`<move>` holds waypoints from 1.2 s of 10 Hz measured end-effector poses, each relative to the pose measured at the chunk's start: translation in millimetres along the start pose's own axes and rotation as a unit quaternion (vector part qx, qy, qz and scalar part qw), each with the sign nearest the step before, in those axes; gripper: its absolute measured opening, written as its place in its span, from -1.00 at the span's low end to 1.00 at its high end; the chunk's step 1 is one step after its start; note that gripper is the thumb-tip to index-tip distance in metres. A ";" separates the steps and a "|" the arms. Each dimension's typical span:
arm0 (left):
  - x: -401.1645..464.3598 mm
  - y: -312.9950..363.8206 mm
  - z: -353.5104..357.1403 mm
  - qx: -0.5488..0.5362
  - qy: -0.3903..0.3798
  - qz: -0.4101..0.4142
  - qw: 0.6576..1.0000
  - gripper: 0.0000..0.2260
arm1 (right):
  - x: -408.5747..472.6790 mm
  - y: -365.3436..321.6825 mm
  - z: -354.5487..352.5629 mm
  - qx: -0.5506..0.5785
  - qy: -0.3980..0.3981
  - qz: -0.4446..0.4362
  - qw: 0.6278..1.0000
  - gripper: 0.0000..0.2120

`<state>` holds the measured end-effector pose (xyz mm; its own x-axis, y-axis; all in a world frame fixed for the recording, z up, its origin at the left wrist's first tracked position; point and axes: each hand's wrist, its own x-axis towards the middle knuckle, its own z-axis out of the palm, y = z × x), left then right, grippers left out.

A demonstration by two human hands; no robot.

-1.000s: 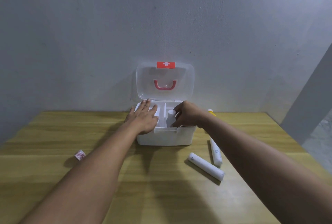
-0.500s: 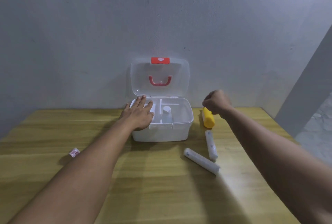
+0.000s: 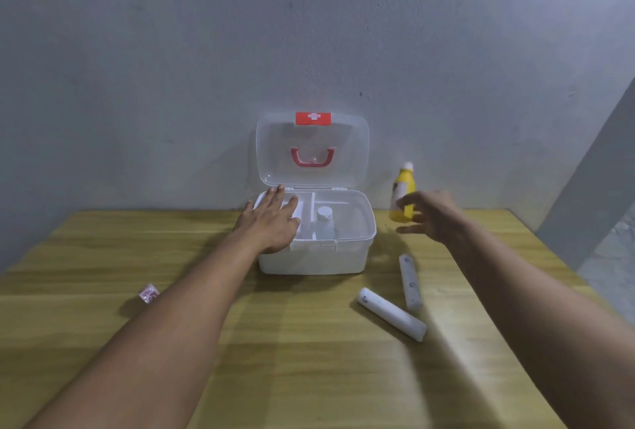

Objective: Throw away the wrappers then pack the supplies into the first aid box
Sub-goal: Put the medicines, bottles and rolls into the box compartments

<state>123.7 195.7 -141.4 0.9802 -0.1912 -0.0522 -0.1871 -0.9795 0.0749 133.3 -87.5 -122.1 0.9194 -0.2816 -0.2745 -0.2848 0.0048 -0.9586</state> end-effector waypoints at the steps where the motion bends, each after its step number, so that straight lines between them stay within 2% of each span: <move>1: 0.6 -0.4 0.1 0.001 0.001 0.001 1.000 -0.51 | -18.5 -22.3 6.9 0.033 -0.085 -0.088 0.992 -0.77; 3: -0.7 0.4 0.6 -0.002 0.000 0.002 1.000 -0.50 | -49.1 -38.3 34.8 -0.168 -0.144 -0.215 0.951 -0.69; 4: -0.2 1.0 -0.1 -0.003 0.001 0.000 1.000 -0.50 | -52.9 -33.3 49.9 -0.255 -0.152 -0.225 0.928 -0.73; 6: 0.9 0.4 0.1 -0.001 0.003 0.001 1.000 -0.50 | -48.2 -31.5 70.4 -0.417 -0.147 -0.182 0.878 -0.61; 7: 1.1 0.5 0.1 -0.002 0.002 0.002 1.000 -0.50 | -50.7 -33.5 75.9 -0.505 -0.147 -0.195 0.828 -0.70; 8: 1.0 -0.3 1.2 -0.003 0.002 0.002 1.000 -0.50 | -52.4 -30.3 80.6 -0.561 -0.146 -0.212 0.787 -0.67; 9: 1.3 -0.5 1.7 -0.006 0.006 0.003 1.000 -0.50 | -51.7 -29.9 81.4 -0.583 -0.139 -0.216 0.771 -0.67; 11: 0.3 -0.8 0.4 -0.005 0.005 0.002 1.000 -0.51 | -52.3 -39.3 75.2 -0.590 -0.124 -0.235 0.762 -0.65; 12: -0.4 -0.4 -0.1 -0.005 0.004 0.002 1.000 -0.51 | -50.8 -44.7 67.0 -0.575 -0.123 -0.237 0.773 -0.62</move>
<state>123.4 196.1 -141.2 0.9799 -0.1949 -0.0435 -0.1907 -0.9779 0.0855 117.5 -9.1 -70.3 0.9780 0.2014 -0.0541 0.1772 -0.9394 -0.2935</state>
